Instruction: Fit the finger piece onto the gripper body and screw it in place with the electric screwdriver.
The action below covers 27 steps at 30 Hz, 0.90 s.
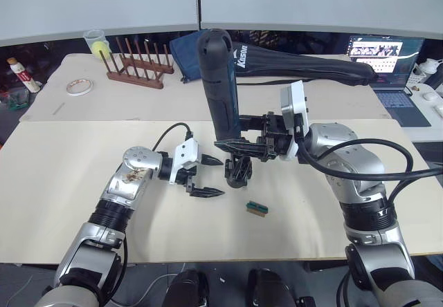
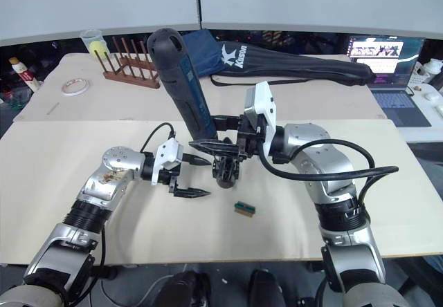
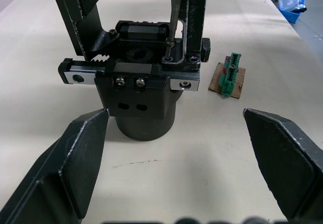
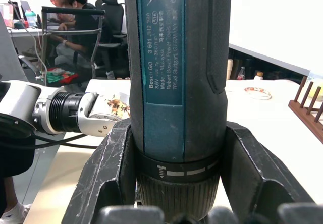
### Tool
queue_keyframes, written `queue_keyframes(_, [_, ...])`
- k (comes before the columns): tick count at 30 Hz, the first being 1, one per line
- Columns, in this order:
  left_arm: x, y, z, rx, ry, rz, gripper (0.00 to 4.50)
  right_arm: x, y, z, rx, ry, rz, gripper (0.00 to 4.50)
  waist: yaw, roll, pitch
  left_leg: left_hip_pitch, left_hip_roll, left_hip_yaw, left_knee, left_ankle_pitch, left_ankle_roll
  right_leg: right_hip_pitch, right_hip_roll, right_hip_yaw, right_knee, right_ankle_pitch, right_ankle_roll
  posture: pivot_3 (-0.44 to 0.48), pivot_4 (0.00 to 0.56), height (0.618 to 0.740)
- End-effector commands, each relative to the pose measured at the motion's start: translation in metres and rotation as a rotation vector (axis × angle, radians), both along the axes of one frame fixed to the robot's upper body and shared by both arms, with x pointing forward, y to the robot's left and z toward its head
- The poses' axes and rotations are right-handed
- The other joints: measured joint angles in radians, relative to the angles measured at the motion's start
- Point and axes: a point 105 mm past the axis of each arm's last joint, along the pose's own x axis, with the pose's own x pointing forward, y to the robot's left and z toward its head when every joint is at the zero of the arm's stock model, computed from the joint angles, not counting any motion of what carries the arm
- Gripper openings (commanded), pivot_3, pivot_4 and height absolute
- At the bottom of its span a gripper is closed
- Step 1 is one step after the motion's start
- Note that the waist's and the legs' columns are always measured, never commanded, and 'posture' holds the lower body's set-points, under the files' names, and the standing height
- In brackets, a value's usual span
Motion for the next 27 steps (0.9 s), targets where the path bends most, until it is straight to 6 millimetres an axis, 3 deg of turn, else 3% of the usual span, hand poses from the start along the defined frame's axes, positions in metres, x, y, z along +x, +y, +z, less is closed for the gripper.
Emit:
queue_keyframes(1, [0.0016,-0.0026,0.0099,-0.014,-0.049,-0.01,4.5,-0.0034,-0.0017,0.0118,0.027,-0.059,0.008,1.91,0.0,0.0,0.0,0.0,0.0,0.0,0.0,0.0,0.0,0.0,0.0,0.0,0.0,0.0,0.0,0.0,0.15,0.74])
queue_keyframes(27, [0.0073,-0.0069,0.0095,-0.019,-0.054,0.002,4.5,-0.0047,-0.0045,0.0019,0.022,-0.009,0.007,1.91,0.0,0.0,0.0,0.001,0.0,0.0,0.0,0.0,0.0,0.001,0.0,0.0,0.0,0.0,0.0,0.0,0.15,0.74])
